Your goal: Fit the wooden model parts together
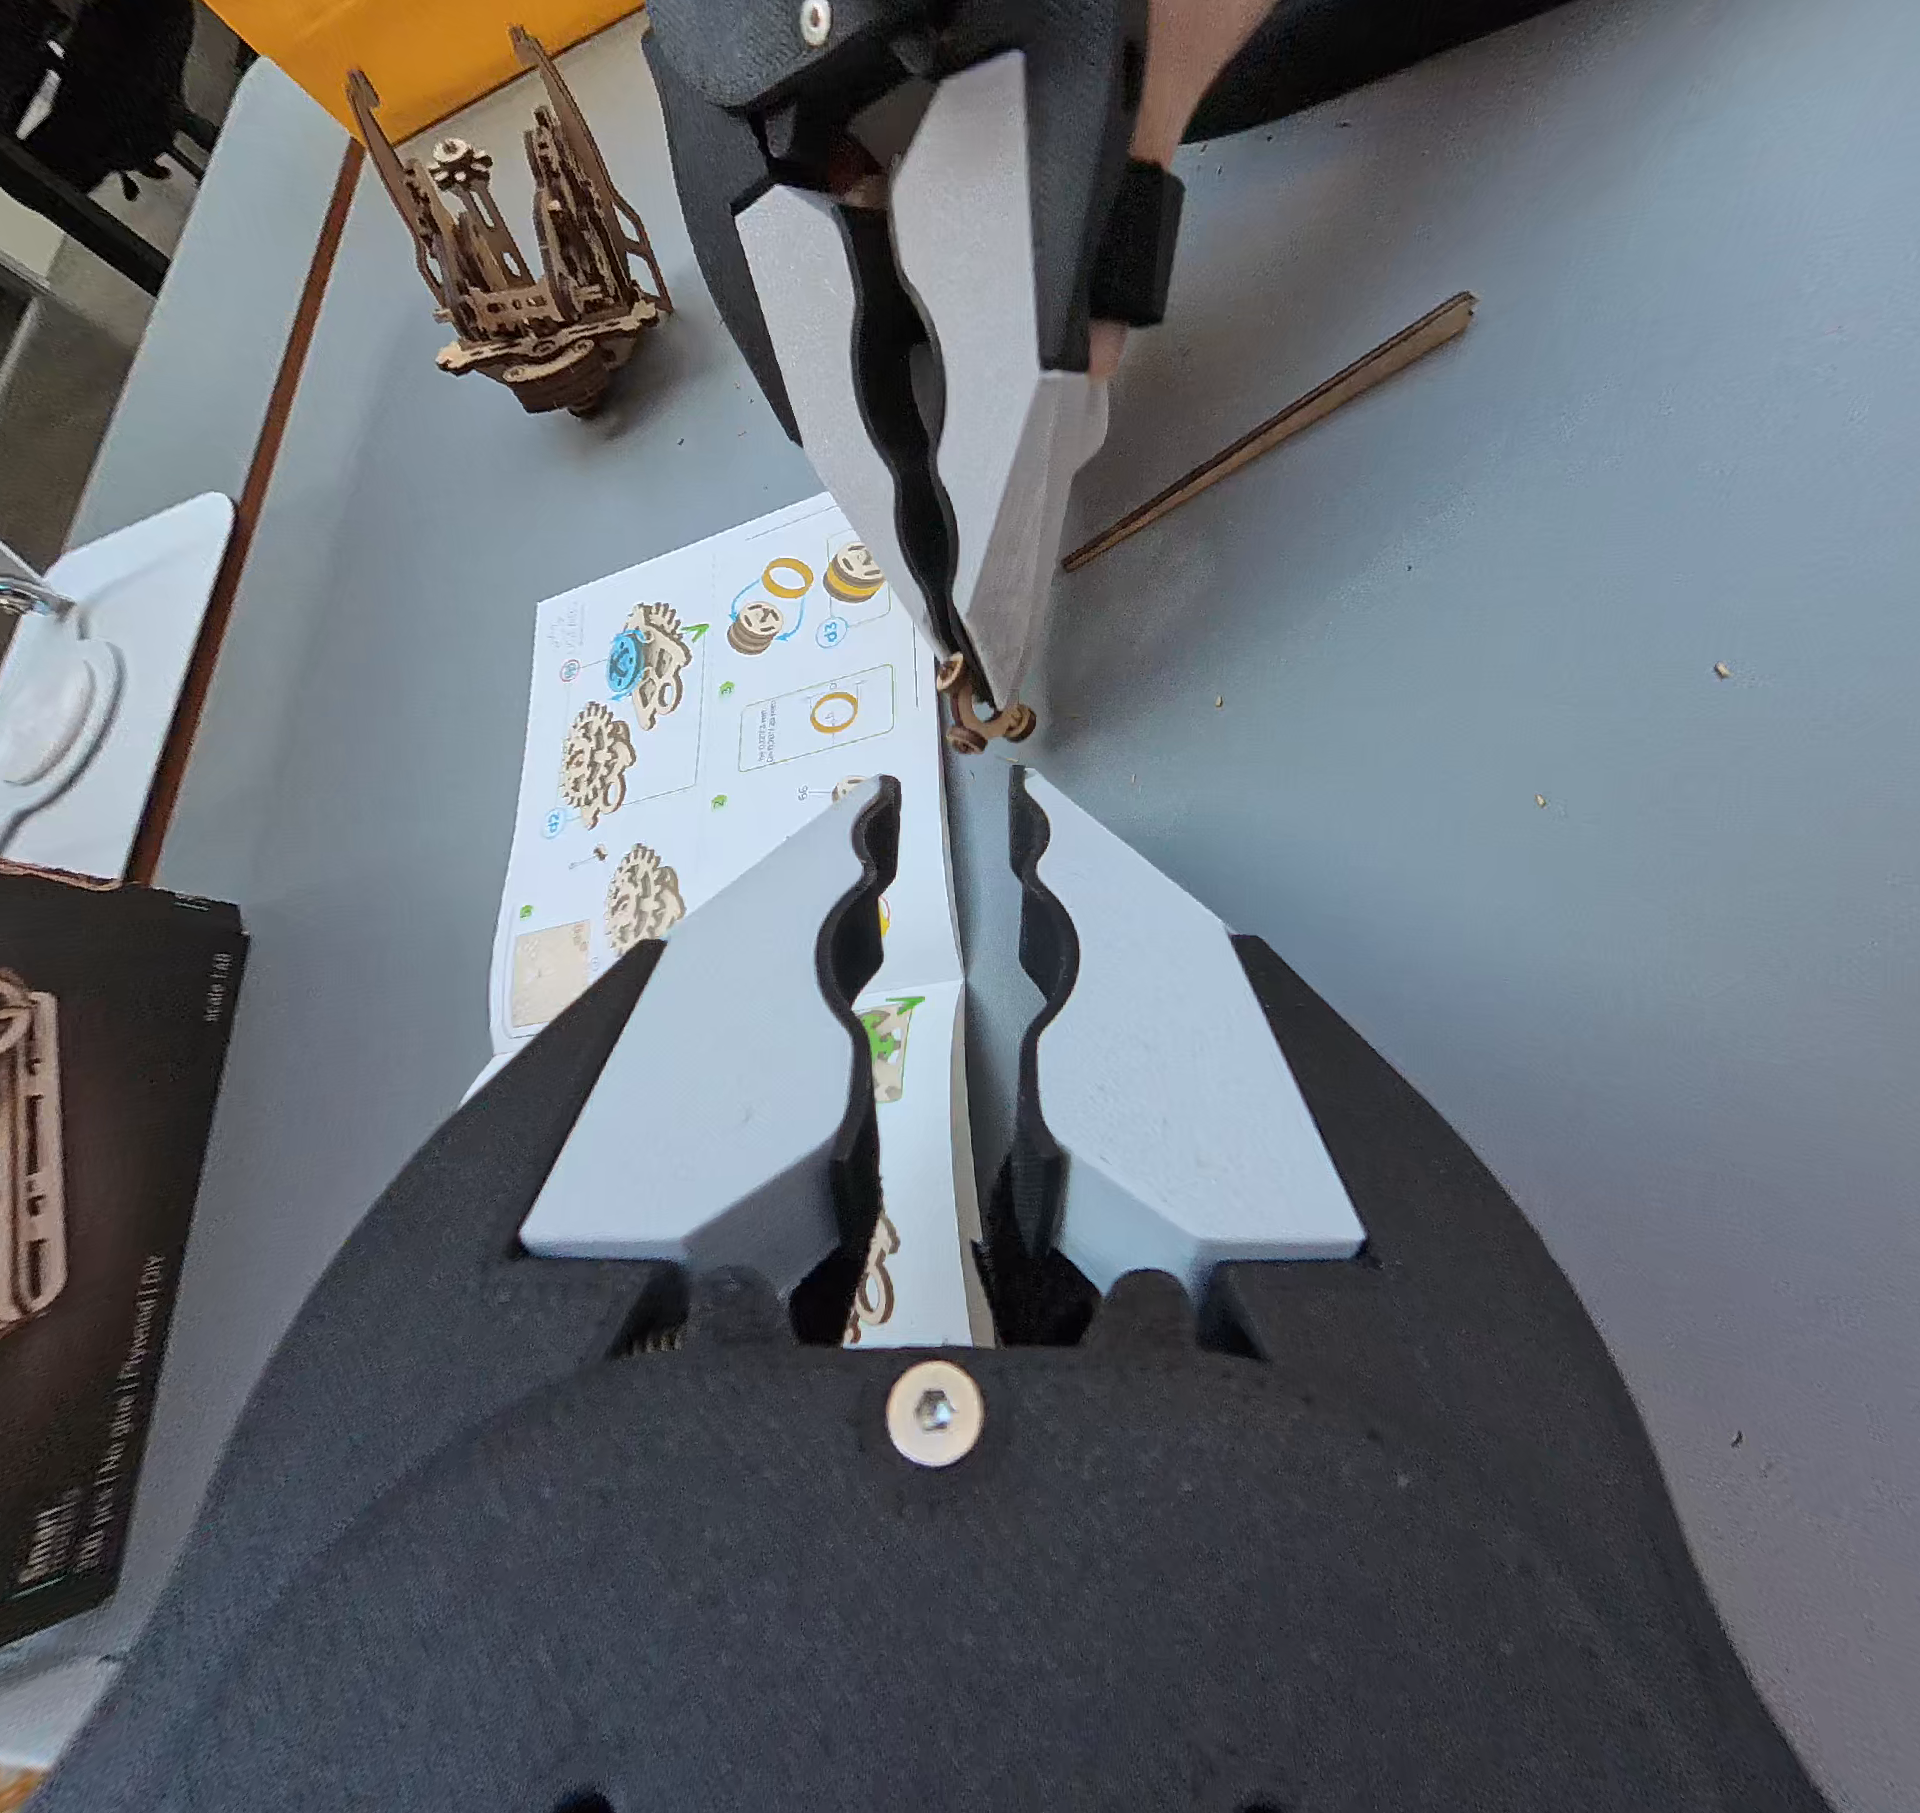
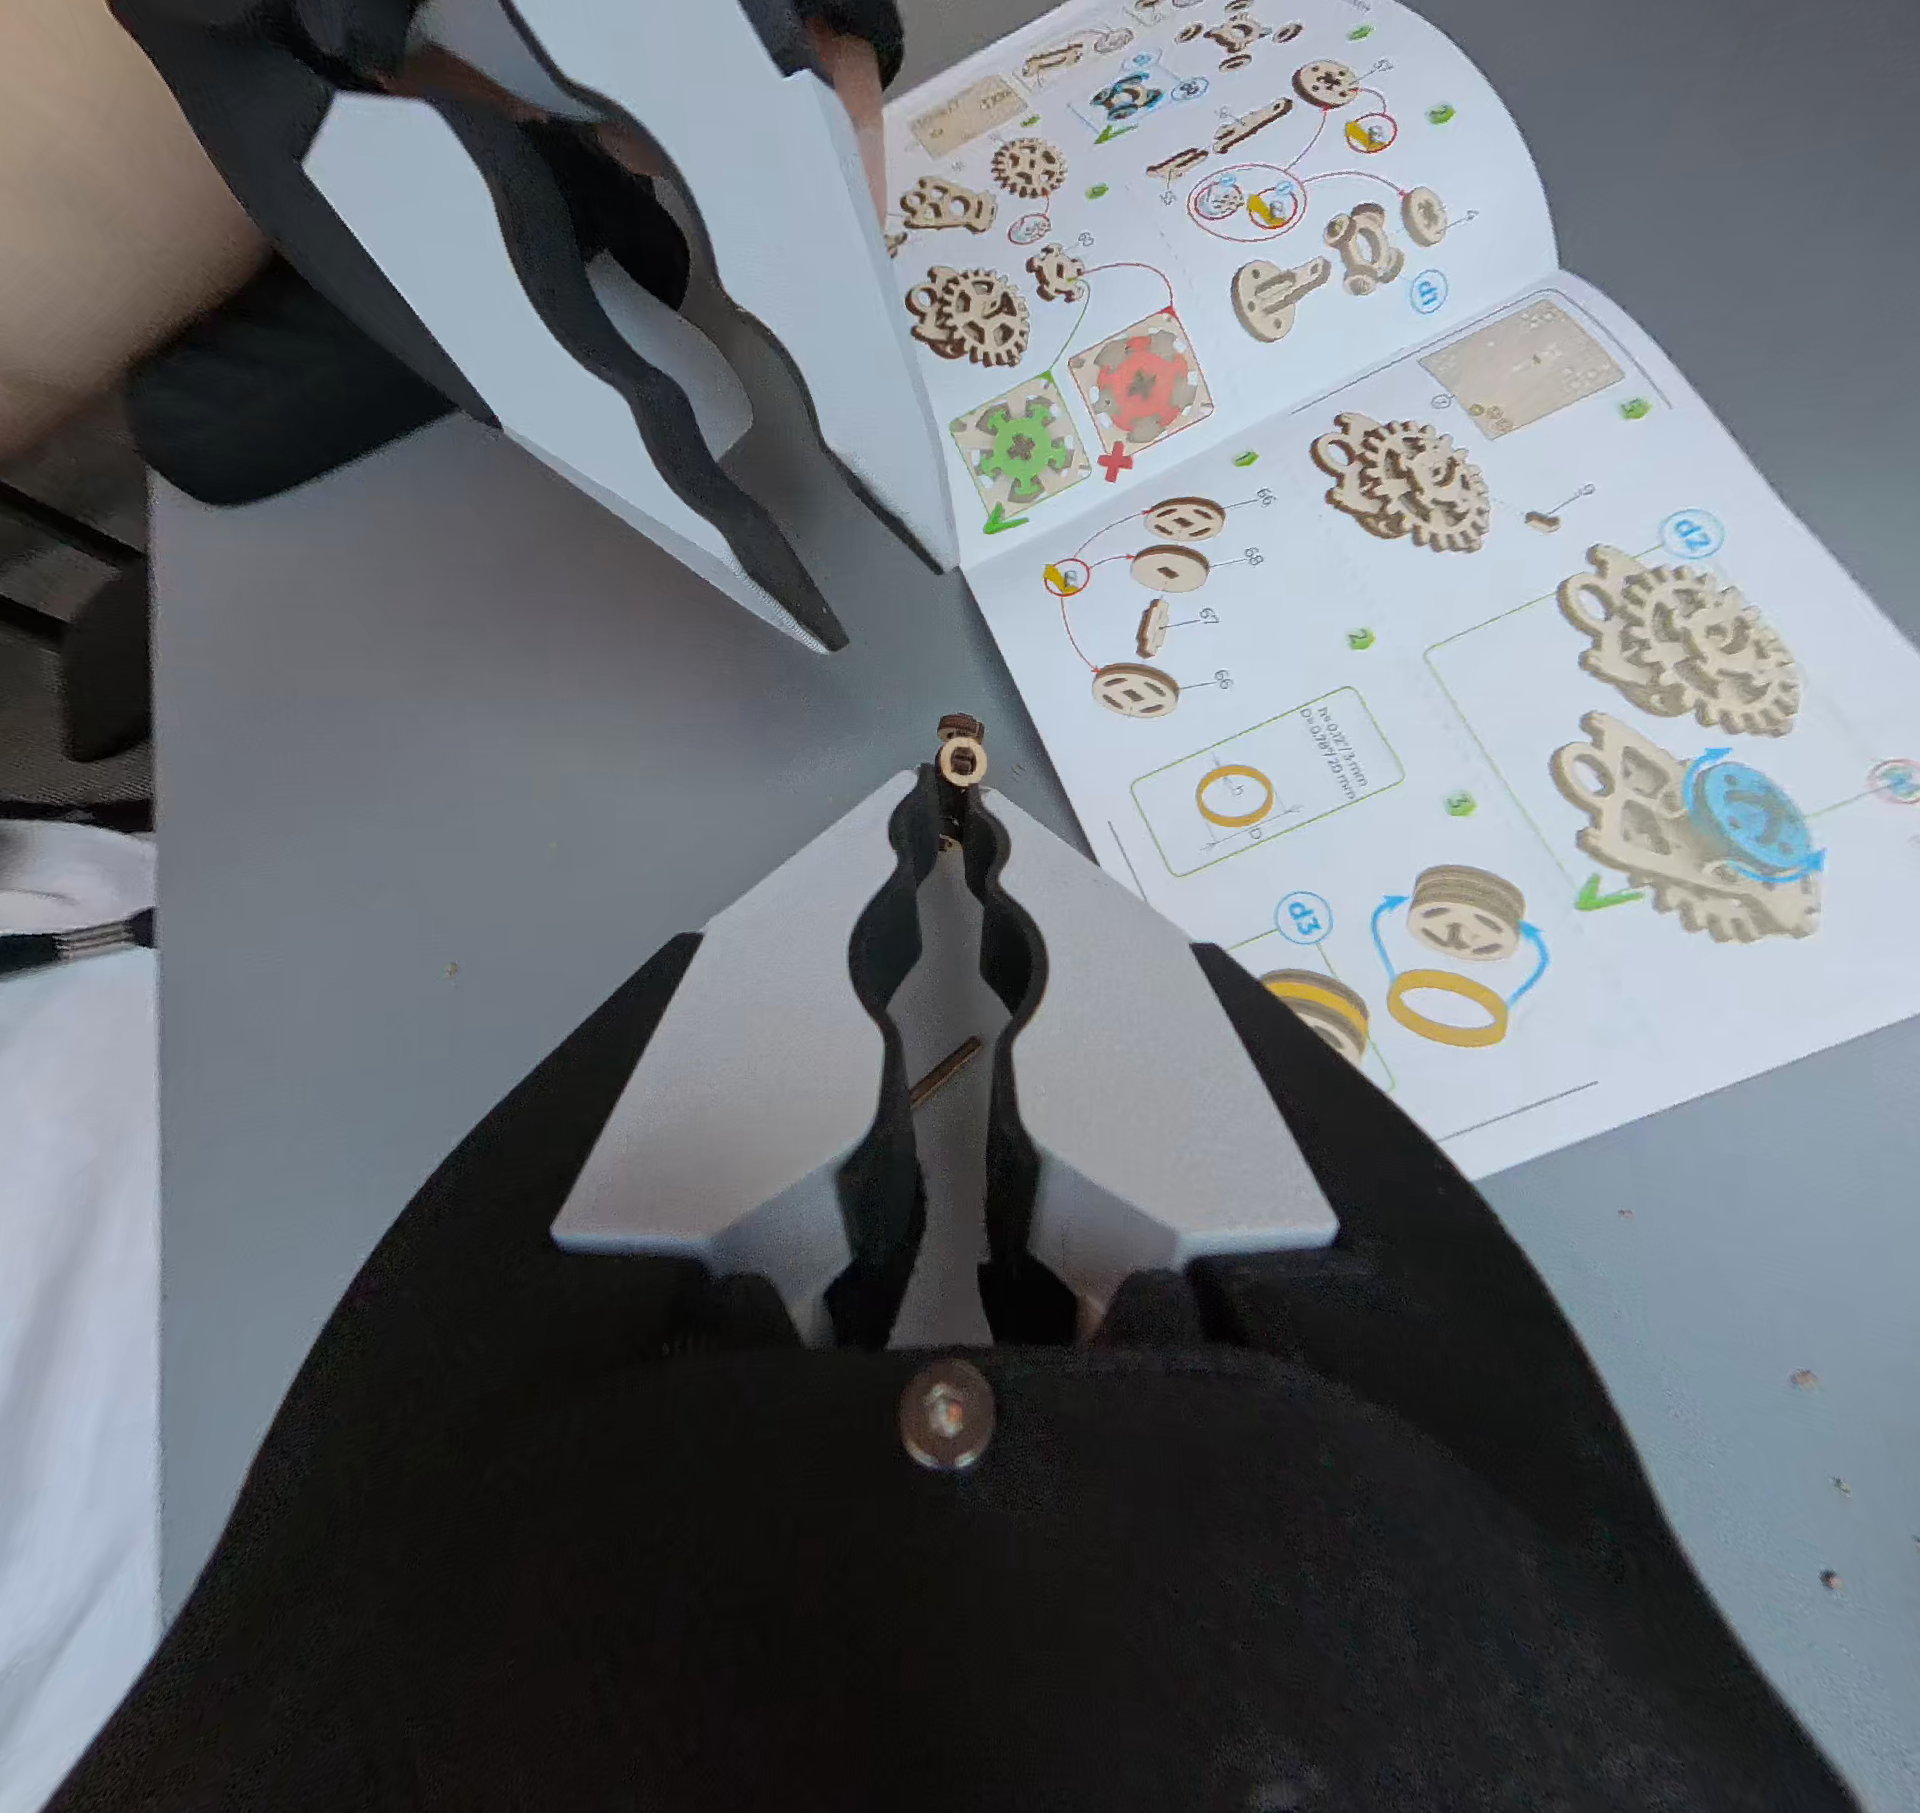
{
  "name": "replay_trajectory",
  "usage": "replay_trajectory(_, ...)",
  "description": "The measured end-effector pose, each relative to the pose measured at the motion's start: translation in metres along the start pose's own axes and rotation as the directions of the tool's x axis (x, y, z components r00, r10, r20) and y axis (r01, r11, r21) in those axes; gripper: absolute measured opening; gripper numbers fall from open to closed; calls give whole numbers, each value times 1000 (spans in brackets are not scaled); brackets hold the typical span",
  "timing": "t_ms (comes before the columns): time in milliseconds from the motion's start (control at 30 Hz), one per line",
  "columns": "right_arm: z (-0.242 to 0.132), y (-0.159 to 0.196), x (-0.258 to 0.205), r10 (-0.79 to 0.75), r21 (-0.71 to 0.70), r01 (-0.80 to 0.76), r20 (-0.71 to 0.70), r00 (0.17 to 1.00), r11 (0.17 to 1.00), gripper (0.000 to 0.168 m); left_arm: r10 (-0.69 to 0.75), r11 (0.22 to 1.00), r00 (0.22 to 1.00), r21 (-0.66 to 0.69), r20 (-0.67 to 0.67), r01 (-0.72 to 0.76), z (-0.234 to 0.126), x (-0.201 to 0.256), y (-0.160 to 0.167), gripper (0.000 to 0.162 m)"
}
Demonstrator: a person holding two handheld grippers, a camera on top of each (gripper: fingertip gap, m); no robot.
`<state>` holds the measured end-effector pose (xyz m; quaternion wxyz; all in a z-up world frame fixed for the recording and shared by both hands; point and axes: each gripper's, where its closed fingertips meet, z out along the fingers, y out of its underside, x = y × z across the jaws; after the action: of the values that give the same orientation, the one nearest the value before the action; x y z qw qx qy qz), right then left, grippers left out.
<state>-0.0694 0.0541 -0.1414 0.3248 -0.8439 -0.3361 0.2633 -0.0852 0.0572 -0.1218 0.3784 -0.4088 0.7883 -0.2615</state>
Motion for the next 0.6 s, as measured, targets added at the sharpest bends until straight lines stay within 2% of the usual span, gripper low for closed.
replay_trajectory(33,-5,-3,-6,78,30,-80,79,994,996,2,41,999,999,-13,33,-40,-4,1,2,25)
replay_trajectory(133,-18,-10,-26,251,57,-281,313,916,958,2,115,993,991,-50,71,-111,-3,14,3,40)
replay_trajectory(233,-20,-4,-42,317,-2,-349,420,850,937,2,192,981,976,-53,105,-187,7,26,-9,47)
replay_trajectory(333,-20,-2,-52,348,-37,-378,480,805,925,2,241,970,961,-4,134,-243,10,35,-27,44)
replay_trajectory(533,-20,3,-61,328,-69,-341,502,800,937,2,252,966,961,34,112,-258,12,44,-35,33)
replay_trajectory(600,-19,3,-61,323,-71,-334,505,801,940,2,265,962,960,38,90,-269,13,48,-33,25)
